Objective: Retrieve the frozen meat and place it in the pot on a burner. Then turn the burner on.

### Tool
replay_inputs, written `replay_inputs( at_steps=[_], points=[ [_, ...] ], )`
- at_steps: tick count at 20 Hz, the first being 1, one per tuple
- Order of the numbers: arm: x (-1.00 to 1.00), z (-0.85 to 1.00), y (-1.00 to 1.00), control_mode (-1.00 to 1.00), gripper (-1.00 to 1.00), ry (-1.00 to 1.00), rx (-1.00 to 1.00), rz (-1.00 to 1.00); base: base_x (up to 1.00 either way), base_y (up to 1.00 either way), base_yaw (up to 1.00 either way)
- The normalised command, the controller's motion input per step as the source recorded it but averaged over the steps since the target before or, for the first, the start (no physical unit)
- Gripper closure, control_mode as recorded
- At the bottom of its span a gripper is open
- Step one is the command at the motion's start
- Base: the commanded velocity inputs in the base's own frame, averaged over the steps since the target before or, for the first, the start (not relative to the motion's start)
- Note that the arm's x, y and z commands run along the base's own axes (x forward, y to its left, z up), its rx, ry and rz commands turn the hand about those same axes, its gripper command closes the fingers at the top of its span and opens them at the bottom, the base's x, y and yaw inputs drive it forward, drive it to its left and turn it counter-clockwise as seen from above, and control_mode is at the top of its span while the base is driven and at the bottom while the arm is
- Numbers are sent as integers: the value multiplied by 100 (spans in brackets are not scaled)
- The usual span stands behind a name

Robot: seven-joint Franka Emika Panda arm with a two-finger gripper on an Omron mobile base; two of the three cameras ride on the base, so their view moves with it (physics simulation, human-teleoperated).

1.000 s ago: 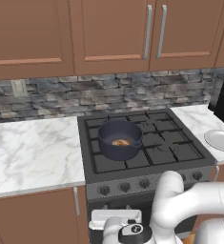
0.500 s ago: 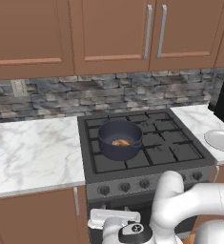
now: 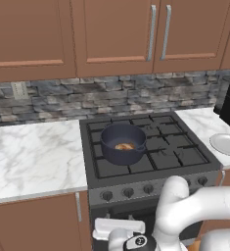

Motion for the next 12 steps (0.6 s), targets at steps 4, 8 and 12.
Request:
replay_inputs(
  at_steps=[4, 8, 12],
  points=[
    [1, -10, 1, -100, -100, -11, 0, 0, 0, 0, 0],
    [1, -42, 4, -100, -100, 0, 0, 0, 0, 0, 0],
    [0, -44, 3, -100, -100, 0, 0, 0, 0, 0, 0]
  ],
)
